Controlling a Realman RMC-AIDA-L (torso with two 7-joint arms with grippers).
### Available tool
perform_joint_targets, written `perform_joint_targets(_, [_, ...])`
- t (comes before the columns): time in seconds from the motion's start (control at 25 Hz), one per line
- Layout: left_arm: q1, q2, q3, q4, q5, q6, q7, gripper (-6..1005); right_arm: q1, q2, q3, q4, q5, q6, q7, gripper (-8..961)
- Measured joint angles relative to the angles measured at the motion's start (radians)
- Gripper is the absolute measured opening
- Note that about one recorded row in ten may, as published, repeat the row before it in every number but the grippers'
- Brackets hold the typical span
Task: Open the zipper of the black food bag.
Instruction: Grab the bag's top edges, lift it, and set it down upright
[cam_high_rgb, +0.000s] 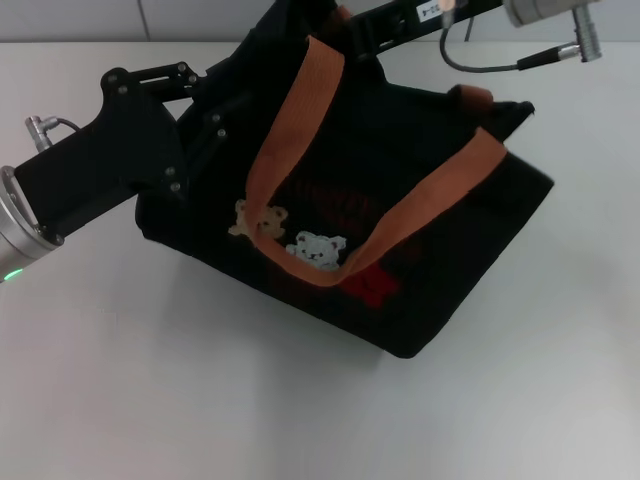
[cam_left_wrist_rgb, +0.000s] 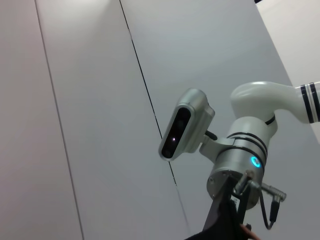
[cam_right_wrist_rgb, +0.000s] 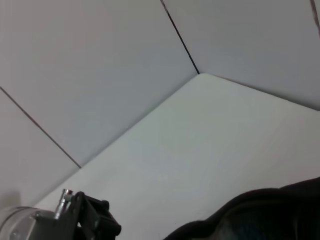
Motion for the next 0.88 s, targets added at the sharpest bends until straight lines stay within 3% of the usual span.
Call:
perform_joint_targets(0.32, [-0.004,0.000,0.000,0.002,0.003,0.009,0.001,188,-0.011,0.009,-0.001,-0.098,-0.029,0.000,0.010,287])
perform_joint_targets(0.88, [-0.017,0.000,0.001,0.002,0.006,0.009,0.001,187,0.012,0.020,-0.027,-0.125,-0.107,-0.011,0.013,317])
